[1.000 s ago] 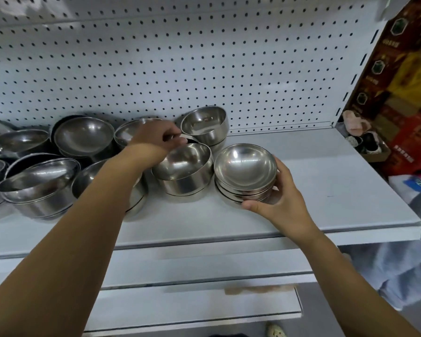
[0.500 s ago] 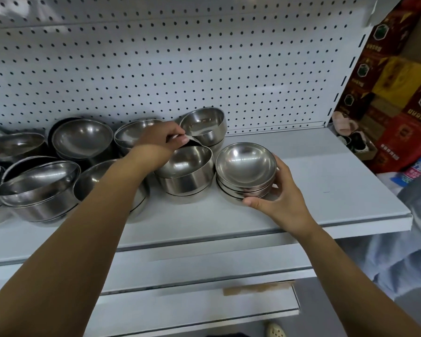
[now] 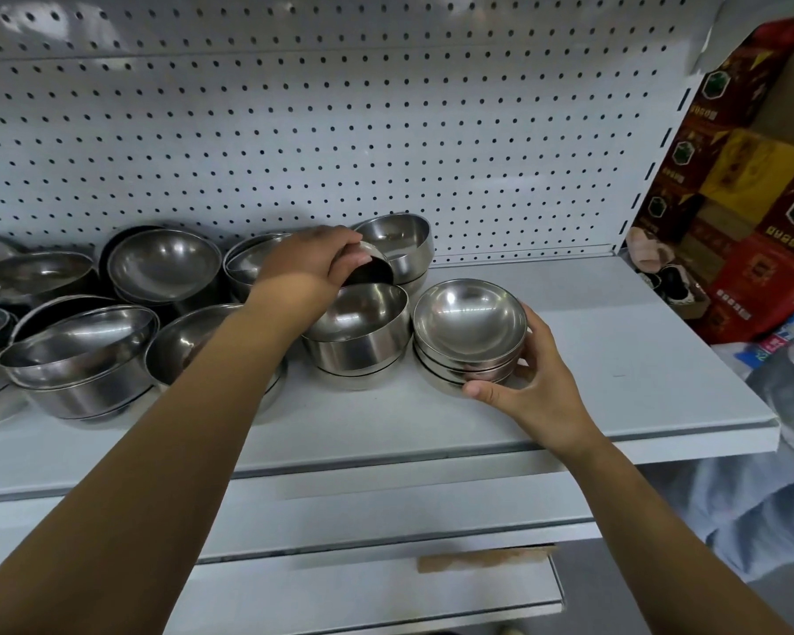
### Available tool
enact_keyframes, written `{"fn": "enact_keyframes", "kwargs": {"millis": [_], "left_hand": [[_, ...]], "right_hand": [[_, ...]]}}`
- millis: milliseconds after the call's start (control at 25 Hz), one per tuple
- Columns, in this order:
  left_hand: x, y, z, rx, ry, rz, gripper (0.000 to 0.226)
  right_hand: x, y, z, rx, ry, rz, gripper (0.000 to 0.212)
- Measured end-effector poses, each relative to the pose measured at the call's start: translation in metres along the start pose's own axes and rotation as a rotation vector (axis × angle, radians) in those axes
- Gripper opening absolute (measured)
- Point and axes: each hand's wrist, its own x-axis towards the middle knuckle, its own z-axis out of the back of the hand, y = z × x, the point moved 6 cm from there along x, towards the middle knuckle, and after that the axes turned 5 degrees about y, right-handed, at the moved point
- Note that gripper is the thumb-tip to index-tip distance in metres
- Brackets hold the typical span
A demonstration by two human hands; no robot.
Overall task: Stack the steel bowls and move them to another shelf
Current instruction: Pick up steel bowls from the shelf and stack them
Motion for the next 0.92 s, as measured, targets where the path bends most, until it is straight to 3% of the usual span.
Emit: {"fn": "enact_keyframes", "kwargs": {"millis": [200,360,760,920], "left_hand": [[0.007,-0.008,0.008,0.087,-0.077,-0.029,0.032],[0.018,-0.007,0.022,0.126,-0.169,-0.035,0.041],[0.031,-0.004,0.045,-0.123,-0.431,0.027,0.034],[0.028,-0.021,0.041,-0.28,-0.464,0.054,0.028]], "right_hand": [[-0.001,0.0,0.0,-0.007,0.003,-0.004,0.121],[-0.001,0.0,0.001,-0.006,-0.001,-0.006,0.118],[-0.003,0.002,0.001,0.015,-0.013,-0.029,0.121],[-0.003,0.001,0.001,0.019,-0.012,-0.034,0.122]]}}
